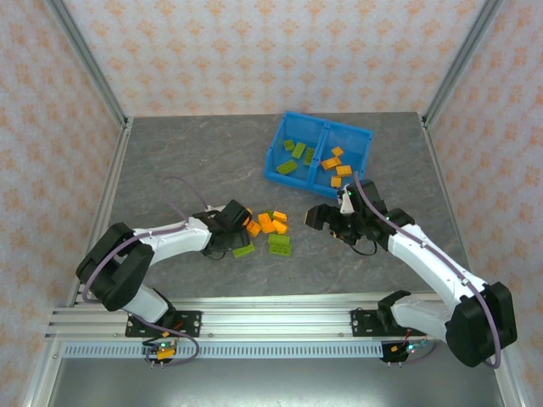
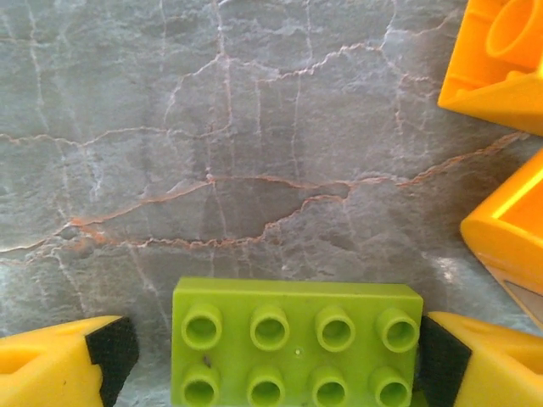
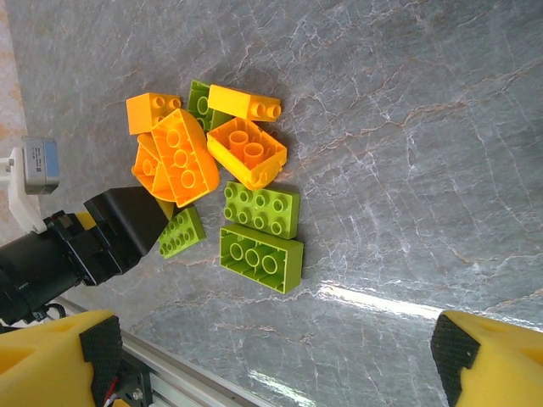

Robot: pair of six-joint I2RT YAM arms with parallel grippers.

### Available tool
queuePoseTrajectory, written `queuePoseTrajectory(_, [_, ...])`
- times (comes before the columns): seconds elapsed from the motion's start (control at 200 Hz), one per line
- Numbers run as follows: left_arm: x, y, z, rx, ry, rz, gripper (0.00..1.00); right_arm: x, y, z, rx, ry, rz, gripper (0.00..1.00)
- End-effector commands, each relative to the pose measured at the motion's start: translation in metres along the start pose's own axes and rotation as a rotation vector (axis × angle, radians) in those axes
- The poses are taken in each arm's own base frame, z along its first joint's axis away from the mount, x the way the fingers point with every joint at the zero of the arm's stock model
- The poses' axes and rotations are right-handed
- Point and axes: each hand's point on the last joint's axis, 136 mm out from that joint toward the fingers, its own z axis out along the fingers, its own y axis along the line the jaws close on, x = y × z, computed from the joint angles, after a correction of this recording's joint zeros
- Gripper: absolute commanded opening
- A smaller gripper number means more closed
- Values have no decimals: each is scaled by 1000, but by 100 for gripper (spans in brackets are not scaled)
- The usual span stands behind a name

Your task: Sort the legos into containers by color

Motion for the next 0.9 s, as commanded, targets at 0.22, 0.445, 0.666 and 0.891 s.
queuePoseTrajectory(0.22, [30, 33, 24, -124, 87, 57, 65, -2, -1, -1, 2, -20, -25, 95])
queuePoseTrajectory(0.445, [16, 31, 16, -110, 55, 45, 55, 0, 5, -6, -15, -14, -40, 95])
queuePoseTrajectory(0.666, [-21, 11, -28, -37, -60, 56, 54, 12, 34, -11, -127, 29, -133, 94])
queuePoseTrajectory(0.891, [-80, -52, -93, 98, -225, 142, 54, 10, 52, -11, -141, 2, -185, 94])
